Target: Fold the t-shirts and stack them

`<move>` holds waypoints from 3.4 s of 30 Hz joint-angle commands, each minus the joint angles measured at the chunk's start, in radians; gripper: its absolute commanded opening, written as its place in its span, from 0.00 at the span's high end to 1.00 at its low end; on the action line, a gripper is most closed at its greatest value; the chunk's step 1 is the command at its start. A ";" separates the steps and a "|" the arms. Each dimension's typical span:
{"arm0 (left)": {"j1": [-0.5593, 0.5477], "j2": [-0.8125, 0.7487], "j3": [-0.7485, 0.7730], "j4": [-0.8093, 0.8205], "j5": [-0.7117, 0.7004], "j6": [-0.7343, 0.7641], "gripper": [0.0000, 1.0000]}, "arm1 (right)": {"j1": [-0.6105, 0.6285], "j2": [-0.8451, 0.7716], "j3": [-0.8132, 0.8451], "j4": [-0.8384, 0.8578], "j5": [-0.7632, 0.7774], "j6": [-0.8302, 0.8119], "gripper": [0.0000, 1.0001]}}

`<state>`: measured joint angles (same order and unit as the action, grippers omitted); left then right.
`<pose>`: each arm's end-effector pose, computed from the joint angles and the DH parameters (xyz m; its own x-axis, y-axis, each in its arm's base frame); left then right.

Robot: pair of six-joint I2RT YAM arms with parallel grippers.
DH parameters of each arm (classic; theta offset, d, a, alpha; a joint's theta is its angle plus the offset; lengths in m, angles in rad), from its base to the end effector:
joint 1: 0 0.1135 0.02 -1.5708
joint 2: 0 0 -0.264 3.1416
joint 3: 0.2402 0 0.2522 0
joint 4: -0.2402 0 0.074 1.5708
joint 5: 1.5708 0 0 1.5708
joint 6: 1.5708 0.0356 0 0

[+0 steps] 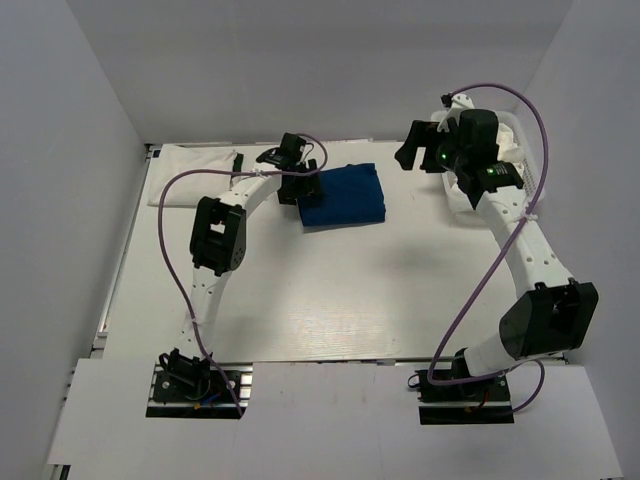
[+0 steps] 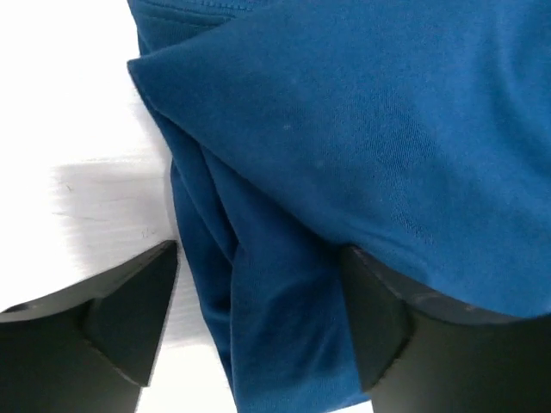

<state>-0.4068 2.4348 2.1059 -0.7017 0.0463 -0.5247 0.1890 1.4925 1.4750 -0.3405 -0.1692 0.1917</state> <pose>0.4845 -0.2106 0.1686 -0.8906 -0.1612 -0.4252 -0.0336 0.9558 -0.2920 0.3402 0.0712 0.3942 -0.4027 0.1142 -0.9082 -0.2683 0.9339 0.2364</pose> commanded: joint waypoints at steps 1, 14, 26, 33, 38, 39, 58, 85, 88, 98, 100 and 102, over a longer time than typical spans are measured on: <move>-0.020 0.020 -0.029 0.016 0.012 0.005 0.17 | -0.006 -0.009 -0.015 0.034 0.043 -0.024 0.10; -0.049 0.054 0.132 -0.082 -0.213 0.245 1.00 | -0.008 -0.038 -0.080 0.021 0.083 -0.028 0.10; 0.026 -0.305 -0.075 0.016 -0.356 0.663 1.00 | -0.008 -0.109 -0.202 0.051 0.096 -0.014 0.10; 0.104 -0.421 -0.152 0.102 -0.379 0.828 1.00 | -0.008 -0.098 -0.197 0.052 0.071 -0.014 0.10; 0.166 -0.453 -0.146 0.139 -0.368 0.868 1.00 | -0.005 -0.083 -0.191 0.047 0.063 -0.014 0.10; 0.184 -0.438 -0.117 0.139 -0.368 0.868 1.00 | -0.005 -0.080 -0.191 0.046 0.065 -0.014 0.10; 0.293 -0.485 -0.029 0.100 -0.249 0.879 1.00 | -0.002 -0.009 -0.173 0.023 0.036 -0.015 0.10; 0.382 -0.438 -0.032 0.094 -0.178 0.861 1.00 | -0.002 0.061 -0.133 -0.009 0.004 0.006 0.10; 0.408 -0.396 -0.012 0.094 -0.178 0.861 1.00 | -0.002 0.071 -0.120 -0.018 0.005 0.006 0.10; 0.519 -0.310 -0.009 0.130 -0.165 0.882 1.00 | -0.002 0.113 -0.093 -0.064 0.031 -0.001 0.10; 0.543 -0.289 0.025 0.130 -0.155 0.882 1.00 | -0.003 0.124 -0.076 -0.078 0.031 -0.003 0.10; 0.559 -0.249 0.063 0.130 -0.129 0.882 1.00 | -0.002 0.143 -0.070 -0.097 0.028 -0.003 0.10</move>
<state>0.1253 2.1803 2.0991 -0.6121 -0.1150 0.3447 0.1852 1.6196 1.3548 -0.4099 -0.1513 0.1982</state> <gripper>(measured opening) 0.101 0.902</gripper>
